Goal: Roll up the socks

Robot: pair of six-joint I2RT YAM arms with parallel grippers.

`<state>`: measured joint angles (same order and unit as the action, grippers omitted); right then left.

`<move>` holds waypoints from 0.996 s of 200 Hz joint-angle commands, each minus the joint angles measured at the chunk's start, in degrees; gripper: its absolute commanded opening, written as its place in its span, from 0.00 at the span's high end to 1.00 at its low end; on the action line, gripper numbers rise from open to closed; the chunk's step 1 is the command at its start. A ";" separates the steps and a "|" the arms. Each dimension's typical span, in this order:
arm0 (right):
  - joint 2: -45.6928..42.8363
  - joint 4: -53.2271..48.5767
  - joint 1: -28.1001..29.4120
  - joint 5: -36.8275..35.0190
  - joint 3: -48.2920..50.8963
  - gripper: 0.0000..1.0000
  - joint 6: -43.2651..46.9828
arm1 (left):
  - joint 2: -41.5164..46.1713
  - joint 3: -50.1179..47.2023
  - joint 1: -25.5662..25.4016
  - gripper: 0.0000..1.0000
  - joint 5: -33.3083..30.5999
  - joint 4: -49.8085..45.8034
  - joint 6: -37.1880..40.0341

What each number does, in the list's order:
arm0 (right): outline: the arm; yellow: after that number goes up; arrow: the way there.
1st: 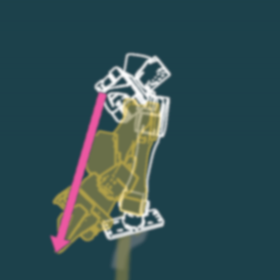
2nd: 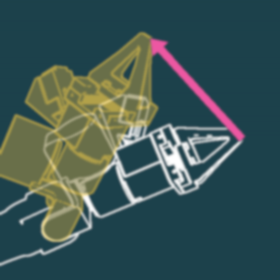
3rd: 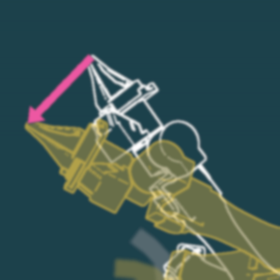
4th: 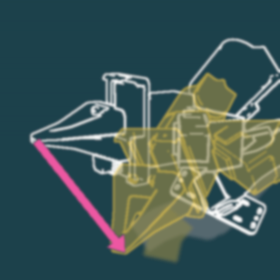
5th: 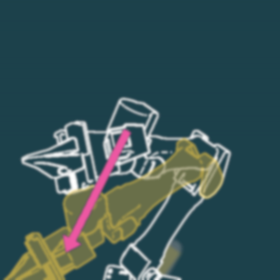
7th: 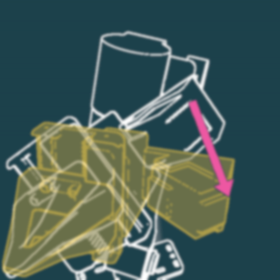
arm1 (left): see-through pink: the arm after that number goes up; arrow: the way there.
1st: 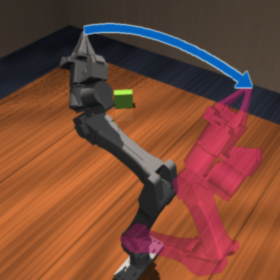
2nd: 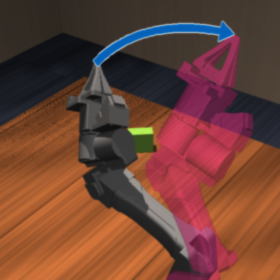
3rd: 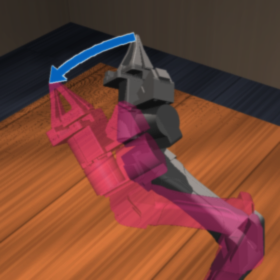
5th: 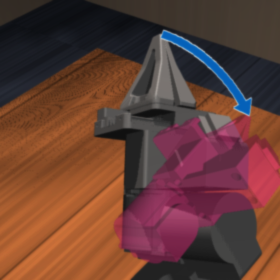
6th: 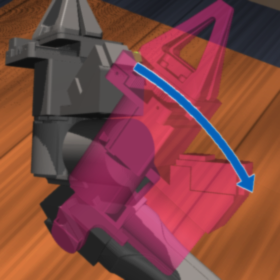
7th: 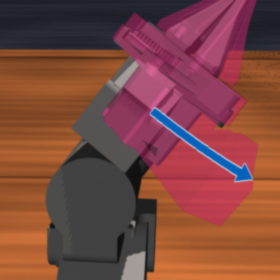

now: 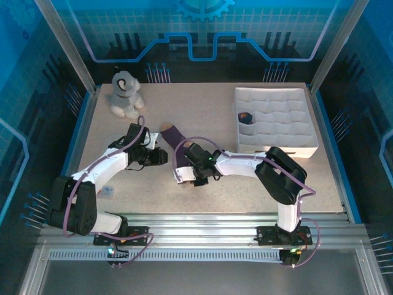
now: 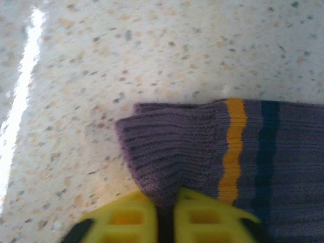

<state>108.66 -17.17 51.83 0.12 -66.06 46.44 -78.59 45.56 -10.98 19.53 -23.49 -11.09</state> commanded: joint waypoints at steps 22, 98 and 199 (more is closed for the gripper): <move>2.79 -11.74 -3.48 5.59 -5.43 1.00 -3.48 | 9.19 -7.79 0.16 0.72 6.91 8.70 9.58; 4.36 -29.41 -13.45 24.51 -12.70 1.00 -7.72 | 19.93 -17.61 -20.03 0.63 1.53 26.68 29.21; 3.89 -35.87 -20.27 34.65 -13.65 1.00 -8.04 | 7.24 -15.64 -32.42 0.54 -13.20 36.75 39.70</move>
<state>112.14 -49.10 32.88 29.67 -78.13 38.74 -68.10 27.31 -42.52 8.91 9.52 24.77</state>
